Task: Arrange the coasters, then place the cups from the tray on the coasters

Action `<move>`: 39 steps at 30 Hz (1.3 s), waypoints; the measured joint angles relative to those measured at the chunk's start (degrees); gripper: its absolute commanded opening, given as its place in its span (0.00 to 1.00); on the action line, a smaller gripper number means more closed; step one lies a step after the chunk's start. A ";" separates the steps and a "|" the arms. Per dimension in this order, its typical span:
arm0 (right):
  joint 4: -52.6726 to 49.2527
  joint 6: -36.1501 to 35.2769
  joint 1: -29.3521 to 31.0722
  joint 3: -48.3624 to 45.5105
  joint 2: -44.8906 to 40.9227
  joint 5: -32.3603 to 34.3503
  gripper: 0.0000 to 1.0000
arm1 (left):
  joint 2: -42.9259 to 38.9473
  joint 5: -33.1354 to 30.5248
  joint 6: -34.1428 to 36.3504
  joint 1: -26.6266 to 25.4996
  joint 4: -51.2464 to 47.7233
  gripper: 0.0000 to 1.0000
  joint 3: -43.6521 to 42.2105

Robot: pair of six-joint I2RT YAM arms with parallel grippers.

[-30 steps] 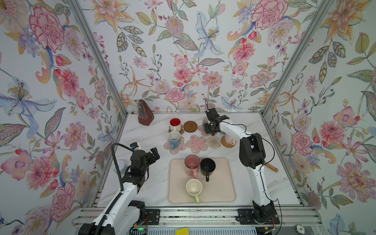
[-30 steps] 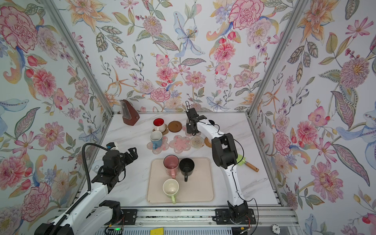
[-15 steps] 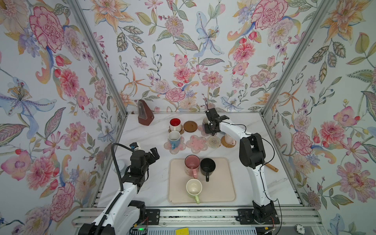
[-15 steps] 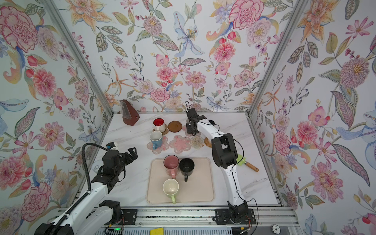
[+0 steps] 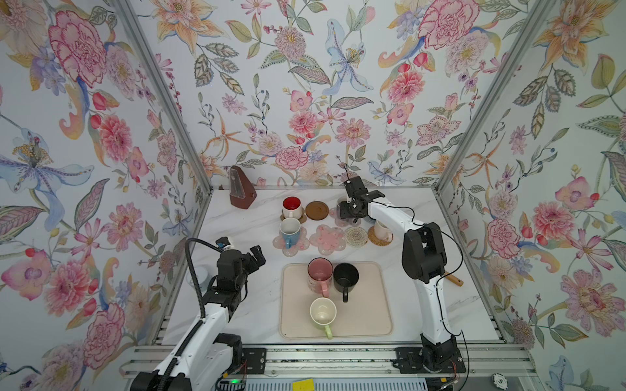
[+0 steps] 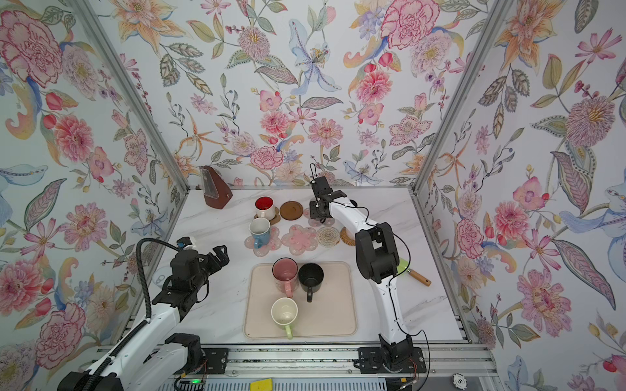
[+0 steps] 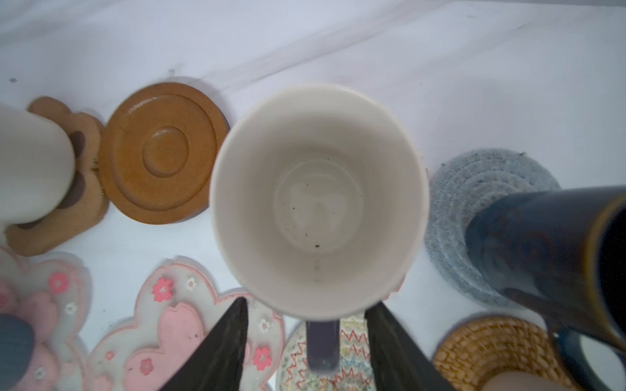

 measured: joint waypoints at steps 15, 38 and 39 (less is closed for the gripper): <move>22.03 0.70 -1.73 -41.97 -42.18 1.05 0.99 | 1.11 0.46 -1.03 0.00 0.92 0.99 0.00; 27.06 3.30 -3.52 -48.43 -44.46 3.50 0.99 | -5.62 5.53 -9.77 -16.59 -14.05 0.99 4.63; 27.12 3.34 -3.52 -48.68 -44.46 3.50 0.99 | -5.62 5.18 -10.34 -18.36 -14.75 0.99 5.18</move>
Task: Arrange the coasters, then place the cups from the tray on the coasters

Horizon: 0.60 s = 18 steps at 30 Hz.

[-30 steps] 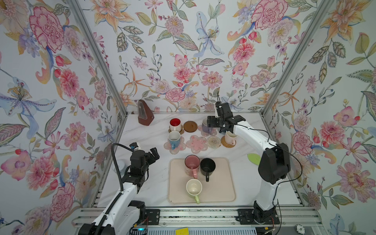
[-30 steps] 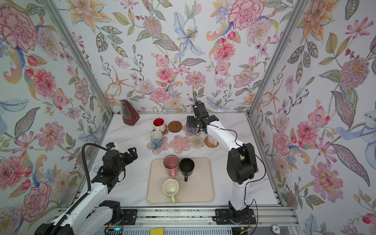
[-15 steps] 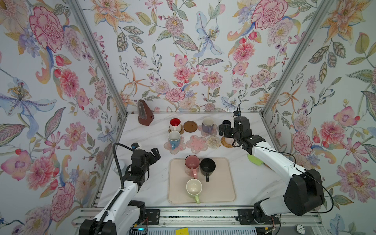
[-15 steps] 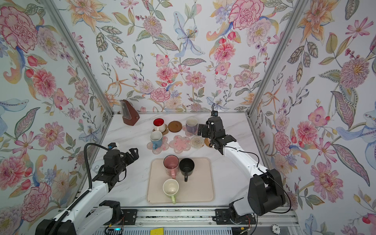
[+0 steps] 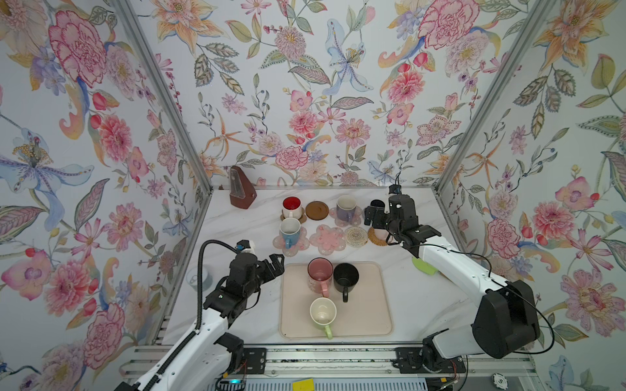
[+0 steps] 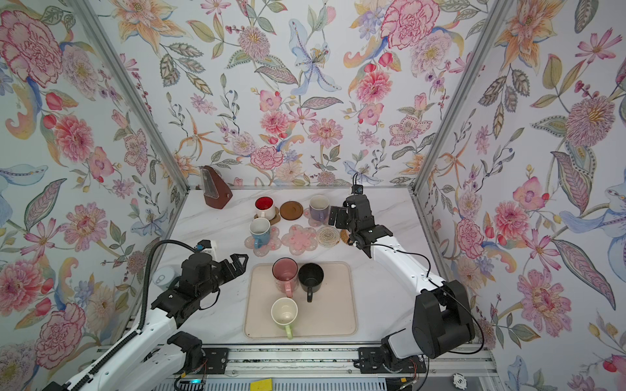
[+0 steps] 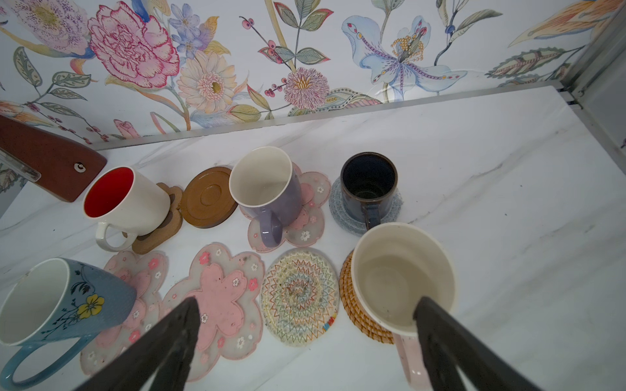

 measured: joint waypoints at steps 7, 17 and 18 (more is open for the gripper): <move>-0.02 0.66 -0.33 -3.52 -1.20 0.02 0.99 | -0.44 -4.46 -7.06 -16.39 -9.09 0.99 3.45; 0.52 1.51 -0.63 -7.32 -6.21 0.00 0.99 | -1.18 -11.96 -17.62 -33.83 -21.20 0.99 8.28; 0.50 1.55 -0.63 -7.54 -6.47 0.00 0.99 | -0.94 -12.76 -18.51 -35.39 -21.84 0.99 8.63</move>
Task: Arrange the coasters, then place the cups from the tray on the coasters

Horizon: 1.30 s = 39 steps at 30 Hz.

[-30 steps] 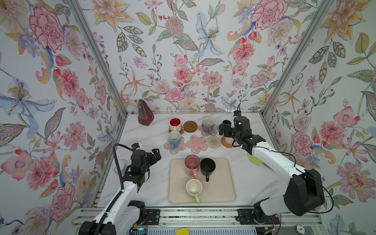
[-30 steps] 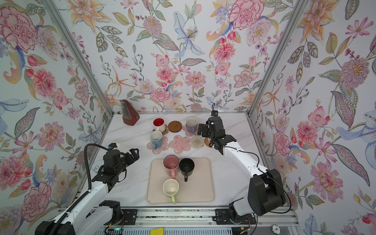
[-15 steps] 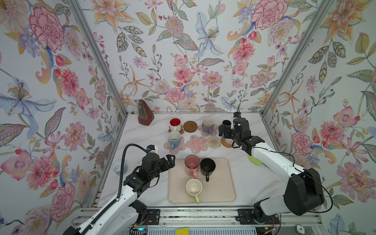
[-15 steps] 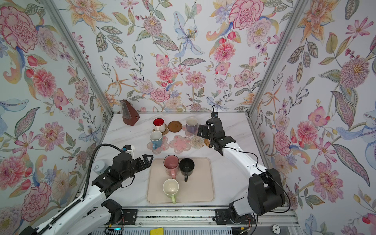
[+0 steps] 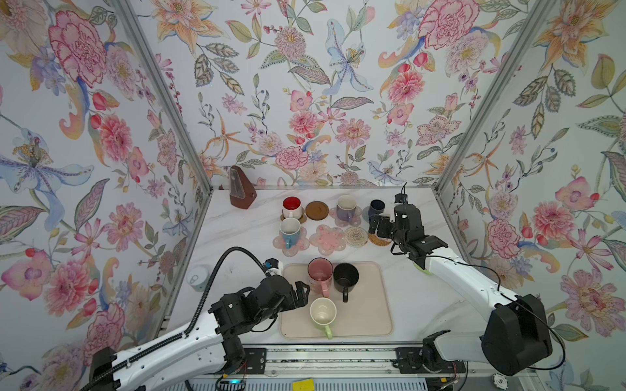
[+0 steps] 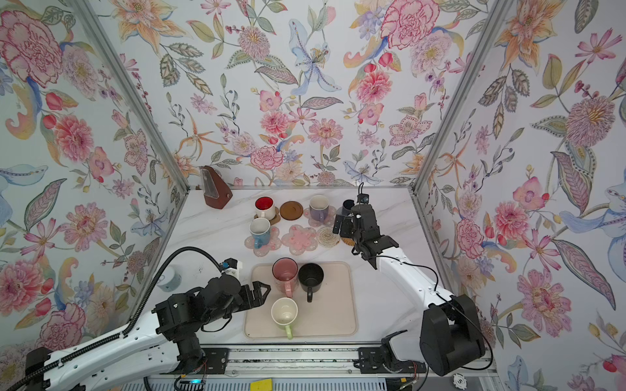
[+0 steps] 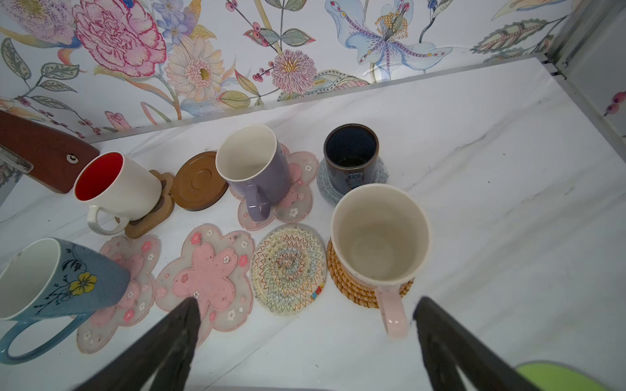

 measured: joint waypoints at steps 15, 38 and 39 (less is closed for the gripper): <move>0.57 0.42 -0.07 -1.40 -1.97 -0.42 0.99 | 9.79 -6.34 -11.17 -19.34 -4.31 0.99 5.05; 0.79 0.42 -0.44 -4.46 -4.70 -0.85 0.99 | 26.69 -4.85 -16.13 -26.29 -4.63 0.96 10.67; 0.83 0.42 -0.44 -4.59 -4.70 -0.87 0.99 | 27.10 -4.72 -16.20 -26.29 -4.83 0.96 10.67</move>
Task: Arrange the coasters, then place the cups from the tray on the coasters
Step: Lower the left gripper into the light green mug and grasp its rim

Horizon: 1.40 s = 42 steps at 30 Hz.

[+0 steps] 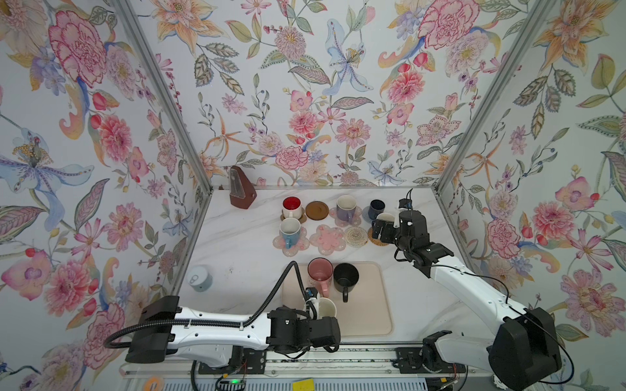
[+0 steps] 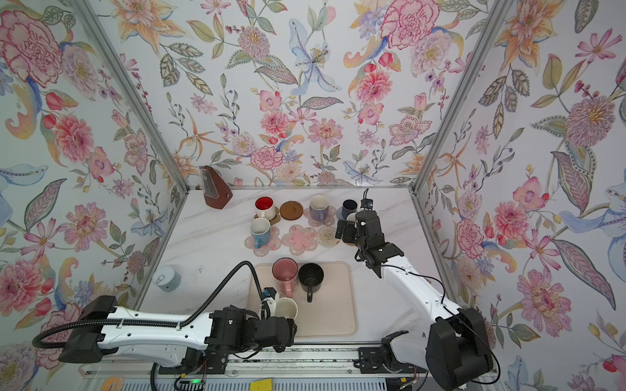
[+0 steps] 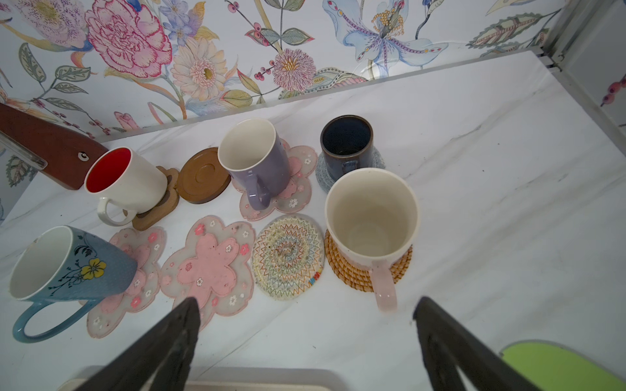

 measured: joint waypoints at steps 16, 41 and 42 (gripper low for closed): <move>0.02 0.00 -0.42 -1.40 -1.11 -0.22 0.99 | 0.94 0.22 -2.34 -0.04 -2.45 0.82 -1.18; 0.04 0.02 -0.44 -1.62 -1.11 -0.83 0.99 | 2.73 1.64 3.74 1.66 2.40 0.46 -2.05; 0.04 0.02 -0.44 -1.62 -1.11 -0.83 0.99 | 2.73 1.73 3.78 1.68 2.49 0.44 -2.05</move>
